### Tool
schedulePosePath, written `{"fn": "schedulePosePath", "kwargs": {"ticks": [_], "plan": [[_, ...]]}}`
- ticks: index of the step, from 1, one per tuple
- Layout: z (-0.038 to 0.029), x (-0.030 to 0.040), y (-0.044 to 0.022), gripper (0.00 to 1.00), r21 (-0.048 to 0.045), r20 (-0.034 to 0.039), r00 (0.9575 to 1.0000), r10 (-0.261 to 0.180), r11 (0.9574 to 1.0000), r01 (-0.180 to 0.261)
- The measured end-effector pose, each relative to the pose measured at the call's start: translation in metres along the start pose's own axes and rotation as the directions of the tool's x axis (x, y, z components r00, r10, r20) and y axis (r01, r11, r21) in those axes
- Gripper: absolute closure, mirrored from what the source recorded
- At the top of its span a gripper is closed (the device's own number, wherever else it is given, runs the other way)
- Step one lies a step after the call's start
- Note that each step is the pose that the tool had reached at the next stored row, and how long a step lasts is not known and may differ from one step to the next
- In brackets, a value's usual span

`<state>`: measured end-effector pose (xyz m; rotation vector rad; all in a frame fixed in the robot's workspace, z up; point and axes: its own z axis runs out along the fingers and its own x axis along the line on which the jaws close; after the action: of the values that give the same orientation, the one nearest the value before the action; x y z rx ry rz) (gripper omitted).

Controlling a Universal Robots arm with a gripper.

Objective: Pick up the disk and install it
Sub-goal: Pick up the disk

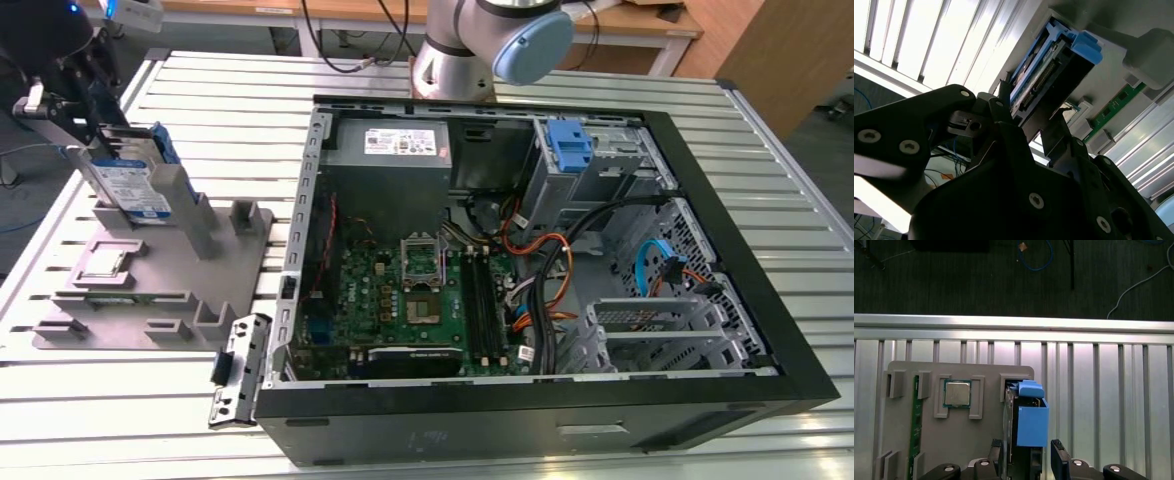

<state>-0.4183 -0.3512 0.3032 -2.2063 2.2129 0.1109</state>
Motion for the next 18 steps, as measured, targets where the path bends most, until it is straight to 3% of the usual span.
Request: {"fn": "schedulePosePath", "kwargs": {"ticks": [2, 3, 12, 18], "plan": [[0.0000, 0.0000, 0.0000, 0.51, 0.0000, 0.0000, 1.0000, 0.000, 1.0000, 0.000], [0.0000, 0.0000, 0.0000, 0.58, 0.0000, 0.0000, 1.0000, 0.000, 1.0000, 0.000], [-0.0002, 0.0000, -0.0001, 0.58, -0.0001, 0.0000, 1.0000, 0.000, 1.0000, 0.000], [-0.0003, 0.0000, -0.0035, 0.58, 0.0001, 0.0000, 1.0000, 0.000, 1.0000, 0.000]]}}
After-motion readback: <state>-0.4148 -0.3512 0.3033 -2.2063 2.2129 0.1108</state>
